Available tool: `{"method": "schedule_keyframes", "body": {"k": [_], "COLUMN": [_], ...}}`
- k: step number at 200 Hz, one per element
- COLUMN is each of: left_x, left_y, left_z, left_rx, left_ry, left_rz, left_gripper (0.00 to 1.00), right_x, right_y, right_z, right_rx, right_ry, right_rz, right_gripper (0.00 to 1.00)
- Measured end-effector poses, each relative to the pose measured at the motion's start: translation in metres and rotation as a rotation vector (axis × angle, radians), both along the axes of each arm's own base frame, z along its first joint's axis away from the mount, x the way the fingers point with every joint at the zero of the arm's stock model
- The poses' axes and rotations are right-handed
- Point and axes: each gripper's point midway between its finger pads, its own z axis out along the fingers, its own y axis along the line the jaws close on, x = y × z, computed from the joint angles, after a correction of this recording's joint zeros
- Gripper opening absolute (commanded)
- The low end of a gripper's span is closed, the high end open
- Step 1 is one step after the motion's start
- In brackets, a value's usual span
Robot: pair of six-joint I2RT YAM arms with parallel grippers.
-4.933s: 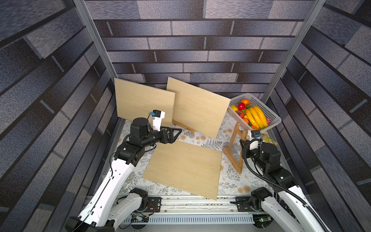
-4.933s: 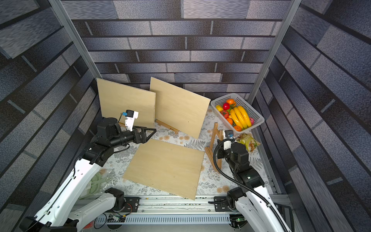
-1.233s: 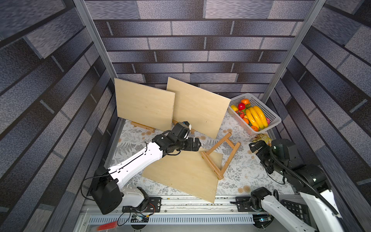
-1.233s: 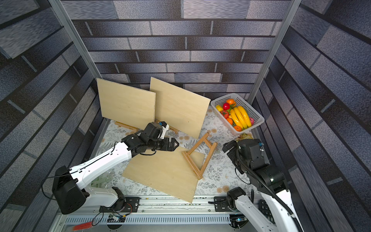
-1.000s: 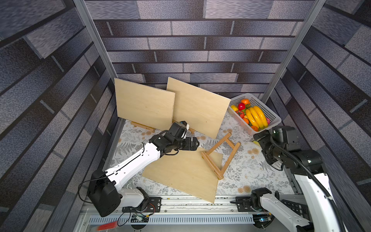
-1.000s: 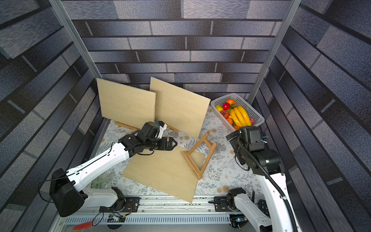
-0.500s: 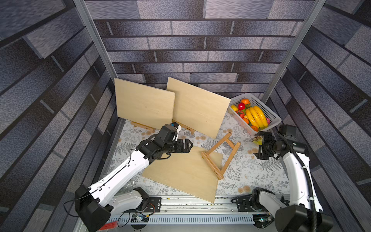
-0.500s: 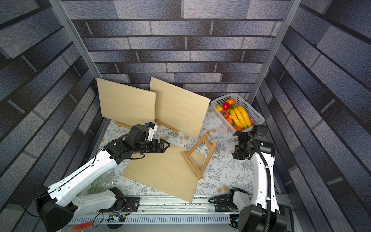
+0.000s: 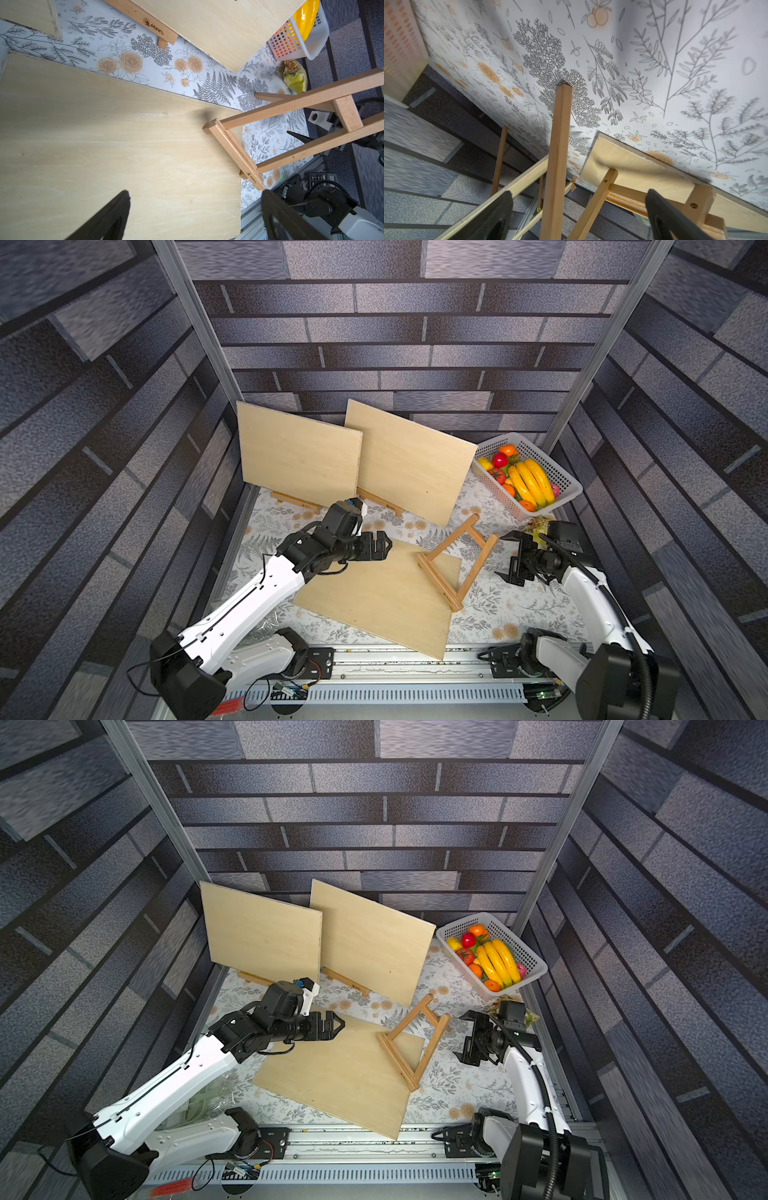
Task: Assemble the easel
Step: Place the easel at the center of the board, then move the easel to the center of the board.
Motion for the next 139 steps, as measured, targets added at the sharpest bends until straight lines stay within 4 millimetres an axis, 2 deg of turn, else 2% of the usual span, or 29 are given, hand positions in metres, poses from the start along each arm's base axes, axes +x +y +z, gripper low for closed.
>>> {"method": "schedule_keyframes", "body": {"k": [24, 45, 69, 111, 139], "left_x": [-0.001, -0.002, -0.003, -0.007, -0.008], "left_y": [0.002, 0.004, 0.006, 0.010, 0.013], "left_z": [-0.002, -0.004, -0.004, -0.007, -0.010], "left_rx": [0.009, 0.019, 0.025, 0.040, 0.049], "left_ry": [0.008, 0.012, 0.014, 0.029, 0.043], "left_rz": [0.003, 0.008, 0.015, 0.018, 0.024], "left_gripper": [1.00, 1.00, 1.00, 1.00, 1.00], "right_x": [0.012, 0.025, 0.043, 0.065, 0.079], "right_y": [0.012, 0.018, 0.016, 0.012, 0.012], "right_z": [-0.012, -0.013, -0.015, -0.032, -0.028], "right_rx": [0.028, 0.043, 0.049, 0.083, 0.093], "right_ry": [0.000, -0.037, -0.092, -0.111, -0.159], "right_rz": [0.009, -0.003, -0.051, -0.134, -0.159], "right_gripper": [1.00, 1.00, 1.00, 1.00, 1.00]}}
